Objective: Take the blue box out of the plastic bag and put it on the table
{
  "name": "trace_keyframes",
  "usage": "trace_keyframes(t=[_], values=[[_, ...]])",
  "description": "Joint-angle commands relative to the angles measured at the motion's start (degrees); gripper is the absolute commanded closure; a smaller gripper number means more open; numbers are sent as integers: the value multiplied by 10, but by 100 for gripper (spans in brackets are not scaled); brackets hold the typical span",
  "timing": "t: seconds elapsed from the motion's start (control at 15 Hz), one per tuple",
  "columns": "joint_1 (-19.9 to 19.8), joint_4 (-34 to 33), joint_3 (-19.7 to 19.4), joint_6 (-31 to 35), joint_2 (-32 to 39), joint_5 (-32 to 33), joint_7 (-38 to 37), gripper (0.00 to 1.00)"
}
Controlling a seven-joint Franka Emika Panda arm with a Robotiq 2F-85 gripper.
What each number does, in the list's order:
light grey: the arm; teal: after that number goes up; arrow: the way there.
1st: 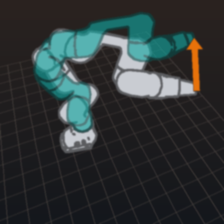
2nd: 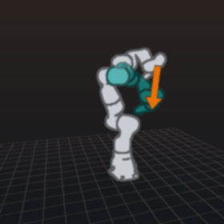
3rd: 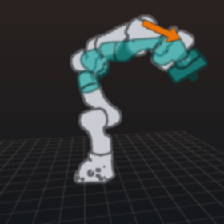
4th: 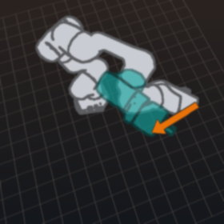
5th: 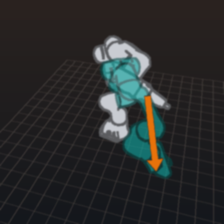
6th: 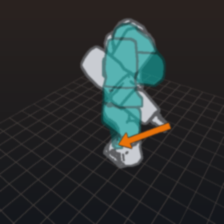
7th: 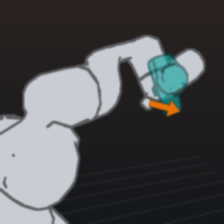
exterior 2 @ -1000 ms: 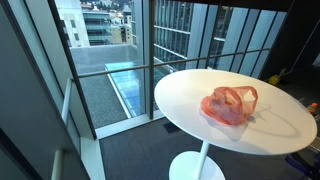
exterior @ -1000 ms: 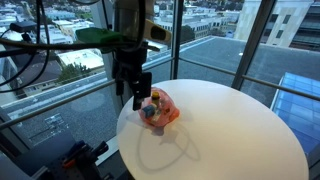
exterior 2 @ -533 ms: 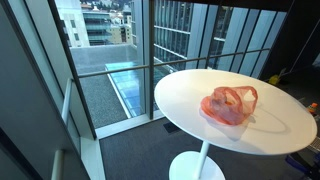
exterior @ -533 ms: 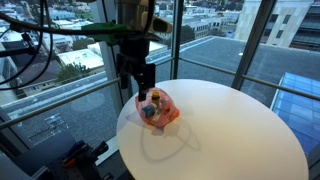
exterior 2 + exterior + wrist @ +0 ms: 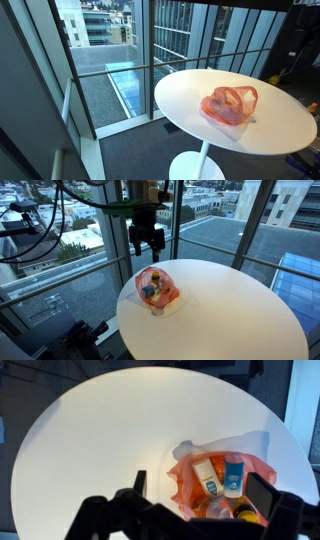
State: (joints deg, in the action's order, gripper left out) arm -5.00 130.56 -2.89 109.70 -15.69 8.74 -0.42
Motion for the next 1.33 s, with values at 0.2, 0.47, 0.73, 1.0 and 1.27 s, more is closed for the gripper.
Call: trace_keyframes(t=[0.2, 0.47, 0.73, 1.0, 1.27], values=[[6, -27, 8, 73, 89, 3, -67, 0], [8, -12, 5, 81, 95, 0, -62, 0], [8, -13, 5, 81, 103, 0, -63, 0], [12, 0, 10, 114, 113, 14, -74, 0], [18, 16, 13, 168, 139, 14, -76, 0]])
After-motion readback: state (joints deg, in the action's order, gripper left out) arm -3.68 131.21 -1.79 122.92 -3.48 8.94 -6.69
